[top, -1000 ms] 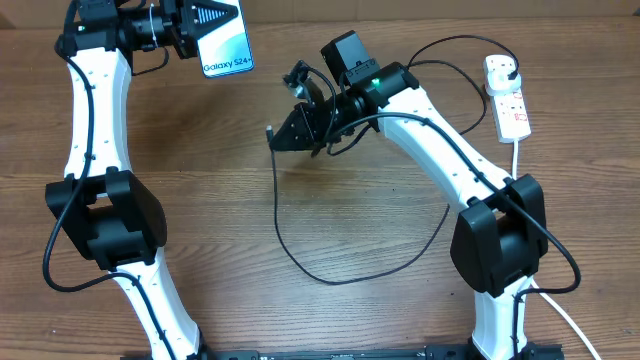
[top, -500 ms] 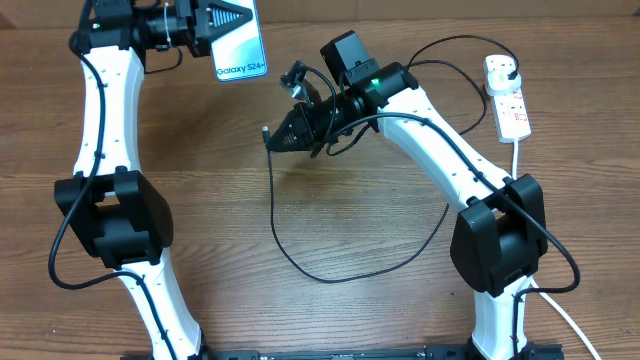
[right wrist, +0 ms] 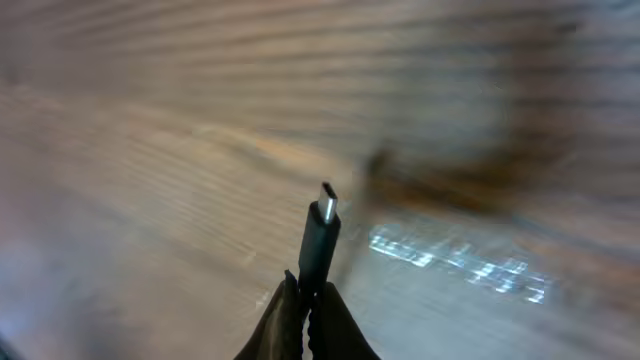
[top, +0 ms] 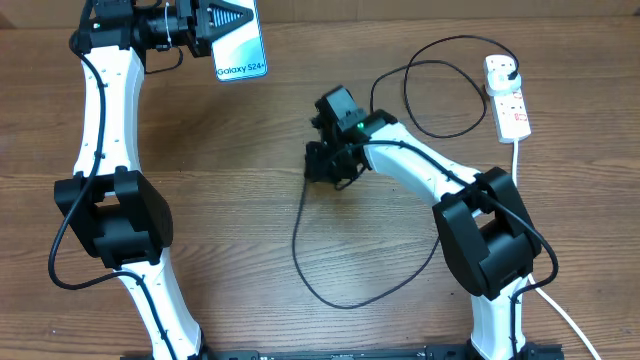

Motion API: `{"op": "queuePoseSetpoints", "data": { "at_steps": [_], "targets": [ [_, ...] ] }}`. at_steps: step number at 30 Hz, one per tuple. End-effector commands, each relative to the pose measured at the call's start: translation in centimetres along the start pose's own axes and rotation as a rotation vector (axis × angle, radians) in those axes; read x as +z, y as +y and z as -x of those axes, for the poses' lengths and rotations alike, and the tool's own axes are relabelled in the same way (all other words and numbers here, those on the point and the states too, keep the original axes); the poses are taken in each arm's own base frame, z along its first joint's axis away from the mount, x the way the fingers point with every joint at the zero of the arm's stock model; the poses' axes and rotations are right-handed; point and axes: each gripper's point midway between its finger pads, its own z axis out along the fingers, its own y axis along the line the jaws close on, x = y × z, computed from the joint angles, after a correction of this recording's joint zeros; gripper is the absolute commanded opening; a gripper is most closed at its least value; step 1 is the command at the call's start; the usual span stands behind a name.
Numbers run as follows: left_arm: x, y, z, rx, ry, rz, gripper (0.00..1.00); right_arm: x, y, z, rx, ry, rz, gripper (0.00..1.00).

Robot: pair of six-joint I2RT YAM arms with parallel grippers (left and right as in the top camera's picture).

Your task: Plug charger to phone and switch on socket

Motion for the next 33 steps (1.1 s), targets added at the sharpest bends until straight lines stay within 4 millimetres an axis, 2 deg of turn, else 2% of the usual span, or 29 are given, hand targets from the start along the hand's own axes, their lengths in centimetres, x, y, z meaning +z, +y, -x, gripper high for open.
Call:
{"op": "queuePoseSetpoints", "data": {
  "at_steps": [1,10,15,23,29,33],
  "targets": [
    [-0.1,-1.8,-0.6,0.057,0.023,-0.037,0.04,0.8,-2.4,0.4,0.074,-0.068,-0.084,0.04],
    [-0.1,-1.8,-0.6,0.058,0.024,-0.038,0.04,1.3,-3.2,1.3,0.091,-0.128,-0.102,0.04],
    [-0.1,-1.8,-0.6,0.057,0.024,-0.038,0.04,1.4,-3.3,1.1,0.094,-0.120,-0.104,0.05],
    [-0.1,-1.8,-0.6,0.057,0.024,-0.038,0.04,1.6,-2.5,0.0,0.149,-0.061,-0.053,0.40],
    [0.0,-1.8,-0.6,0.057,0.025,-0.038,0.04,2.2,-2.1,-0.4,0.175,-0.049,-0.041,0.44],
    [0.0,-1.8,-0.6,0.057,0.025,-0.038,0.04,3.8,-1.3,-1.4,0.197,0.011,0.012,0.44]
  ]
}}
